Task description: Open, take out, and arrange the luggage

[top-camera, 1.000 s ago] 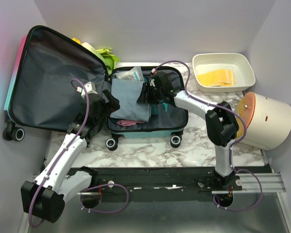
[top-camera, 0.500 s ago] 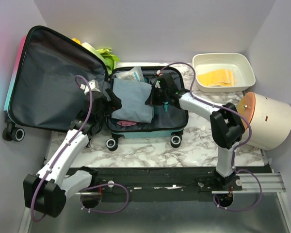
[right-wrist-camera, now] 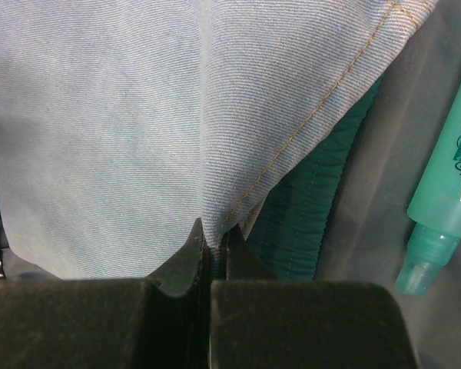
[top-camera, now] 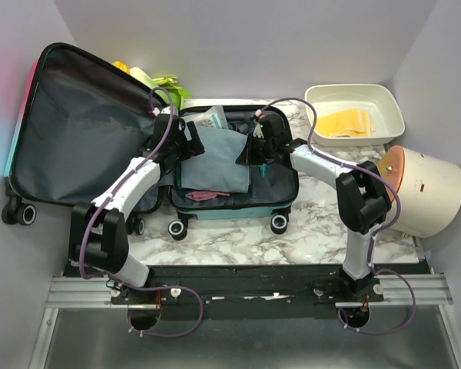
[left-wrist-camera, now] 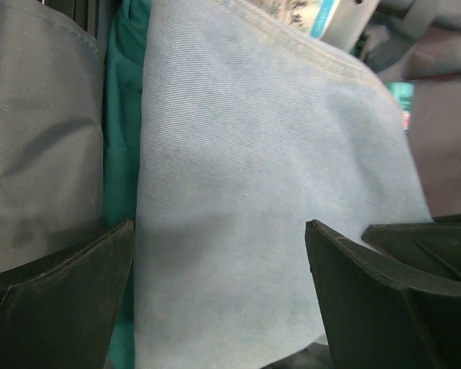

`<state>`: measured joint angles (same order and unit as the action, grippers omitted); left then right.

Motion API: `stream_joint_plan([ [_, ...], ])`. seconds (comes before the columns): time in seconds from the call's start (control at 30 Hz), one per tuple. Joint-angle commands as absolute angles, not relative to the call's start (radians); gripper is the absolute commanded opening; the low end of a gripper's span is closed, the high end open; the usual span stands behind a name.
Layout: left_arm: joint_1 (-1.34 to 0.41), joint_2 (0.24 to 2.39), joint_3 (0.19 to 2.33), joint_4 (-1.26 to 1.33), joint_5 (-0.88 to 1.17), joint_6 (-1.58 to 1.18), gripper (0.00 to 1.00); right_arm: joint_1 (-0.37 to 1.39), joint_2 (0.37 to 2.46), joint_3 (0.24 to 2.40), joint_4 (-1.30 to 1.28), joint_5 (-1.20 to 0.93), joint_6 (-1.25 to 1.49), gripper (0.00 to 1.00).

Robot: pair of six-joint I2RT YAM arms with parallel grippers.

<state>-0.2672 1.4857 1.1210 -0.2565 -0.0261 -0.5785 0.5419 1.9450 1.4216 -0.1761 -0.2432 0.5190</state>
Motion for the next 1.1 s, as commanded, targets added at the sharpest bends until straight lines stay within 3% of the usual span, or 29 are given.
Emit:
stream_joint_plan([
  [0.0,-0.258,1.578,1.198,-0.368,-0.083,-0.546,0.99,0.52,1.971,1.42,-0.167,-0.264,0.488,0.01],
  [0.3,-0.304,1.689,1.275,-0.431,-0.253,-0.512,0.99,0.52,1.982,1.427,-0.166,-0.273,0.485,0.01],
  [0.37,-0.304,1.709,1.279,-0.428,-0.21,-0.511,0.99,0.52,1.982,1.431,-0.166,-0.279,0.485,0.01],
  [0.57,-0.305,1.704,1.239,-0.334,-0.063,-0.522,0.86,0.52,1.983,1.428,-0.167,-0.287,0.482,0.01],
  [0.67,-0.305,1.695,1.243,-0.344,-0.06,-0.541,0.6,0.52,1.98,1.42,-0.166,-0.281,0.477,0.01],
  [0.7,-0.305,1.674,1.236,-0.334,-0.051,-0.548,0.45,0.52,1.98,1.417,-0.167,-0.276,0.477,0.01],
  [0.77,-0.305,1.642,1.217,-0.307,-0.003,-0.561,0.34,0.52,1.979,1.417,-0.17,-0.258,0.472,0.02],
  [0.8,-0.305,1.613,1.2,-0.286,-0.002,-0.568,0.22,0.52,1.974,1.416,-0.17,-0.253,0.472,0.04],
  [0.9,-0.305,1.576,1.19,-0.262,0.047,-0.587,0.0,0.518,1.957,1.425,-0.178,-0.226,0.468,0.19],
  [0.93,-0.305,1.572,1.195,-0.265,0.051,-0.594,0.0,0.518,1.953,1.43,-0.182,-0.219,0.453,0.25],
  [0.97,-0.305,1.571,1.2,-0.27,0.051,-0.601,0.0,0.518,1.945,1.431,-0.184,-0.218,0.436,0.57],
  [1.07,-0.307,1.557,1.213,-0.268,0.064,-0.623,0.0,0.518,1.893,1.41,-0.19,-0.143,0.402,0.82],
])
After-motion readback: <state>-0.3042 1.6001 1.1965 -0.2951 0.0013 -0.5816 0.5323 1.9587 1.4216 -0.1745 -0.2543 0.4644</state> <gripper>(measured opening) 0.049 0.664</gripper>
